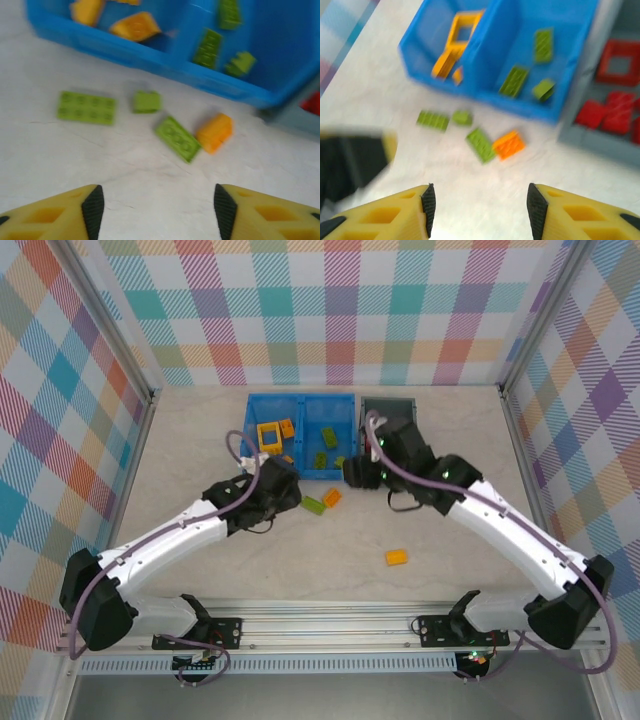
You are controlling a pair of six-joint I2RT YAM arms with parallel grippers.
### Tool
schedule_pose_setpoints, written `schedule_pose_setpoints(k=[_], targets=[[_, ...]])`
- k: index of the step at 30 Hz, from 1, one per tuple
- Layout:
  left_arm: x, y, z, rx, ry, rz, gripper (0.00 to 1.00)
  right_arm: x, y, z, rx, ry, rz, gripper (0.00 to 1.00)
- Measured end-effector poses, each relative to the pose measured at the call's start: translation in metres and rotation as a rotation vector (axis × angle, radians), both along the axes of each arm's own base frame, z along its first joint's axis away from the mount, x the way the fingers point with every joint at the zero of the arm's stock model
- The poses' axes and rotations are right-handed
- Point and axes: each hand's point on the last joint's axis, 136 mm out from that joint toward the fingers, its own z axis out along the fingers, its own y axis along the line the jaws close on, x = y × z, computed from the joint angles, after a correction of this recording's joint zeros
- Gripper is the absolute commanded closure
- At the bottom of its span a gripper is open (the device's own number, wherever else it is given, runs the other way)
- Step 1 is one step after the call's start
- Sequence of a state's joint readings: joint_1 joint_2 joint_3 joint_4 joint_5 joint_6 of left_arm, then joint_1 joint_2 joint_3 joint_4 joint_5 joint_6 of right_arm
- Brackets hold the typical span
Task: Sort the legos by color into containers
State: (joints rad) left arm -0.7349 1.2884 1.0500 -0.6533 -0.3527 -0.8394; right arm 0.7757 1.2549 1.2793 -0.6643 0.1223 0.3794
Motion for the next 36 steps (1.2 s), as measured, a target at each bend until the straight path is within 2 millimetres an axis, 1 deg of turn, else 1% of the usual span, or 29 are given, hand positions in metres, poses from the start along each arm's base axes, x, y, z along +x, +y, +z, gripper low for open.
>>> schedule_pose_setpoints(k=[2, 4, 7, 11, 13, 15, 21, 24, 30, 36], targets=[[0.01, 0.021, -0.009, 0.032, 0.029, 0.036, 0.29, -0.027, 0.013, -0.015, 0.006, 0.018, 0.083, 0.41], [0.018, 0.036, -0.023, 0.072, 0.067, 0.04, 0.25, -0.054, 0.025, -0.03, 0.019, 0.039, 0.166, 0.39], [0.024, 0.041, -0.048, 0.128, 0.14, -0.028, 0.2, -0.081, 0.036, -0.044, 0.037, 0.069, 0.24, 0.34], [0.031, 0.042, -0.083, 0.184, 0.235, -0.132, 0.17, -0.098, 0.044, -0.055, 0.04, 0.094, 0.276, 0.33], [0.033, 0.043, -0.1, 0.196, 0.28, -0.172, 0.15, -0.101, 0.047, -0.055, 0.052, 0.095, 0.28, 0.33], [0.033, 0.041, -0.111, 0.201, 0.308, -0.203, 0.14, -0.102, 0.047, -0.053, 0.06, 0.094, 0.278, 0.33], [0.038, 0.033, -0.123, 0.197, 0.314, -0.261, 0.13, -0.099, 0.047, -0.052, 0.065, 0.088, 0.258, 0.33], [0.039, 0.034, -0.132, 0.204, 0.333, -0.259, 0.13, -0.099, 0.046, -0.052, 0.066, 0.091, 0.249, 0.33], [0.047, 0.044, -0.136, 0.197, 0.33, -0.226, 0.15, -0.099, 0.046, -0.052, 0.069, 0.096, 0.245, 0.33], [0.057, 0.039, -0.14, 0.19, 0.312, -0.238, 0.21, -0.098, 0.047, -0.055, 0.064, 0.103, 0.241, 0.34]])
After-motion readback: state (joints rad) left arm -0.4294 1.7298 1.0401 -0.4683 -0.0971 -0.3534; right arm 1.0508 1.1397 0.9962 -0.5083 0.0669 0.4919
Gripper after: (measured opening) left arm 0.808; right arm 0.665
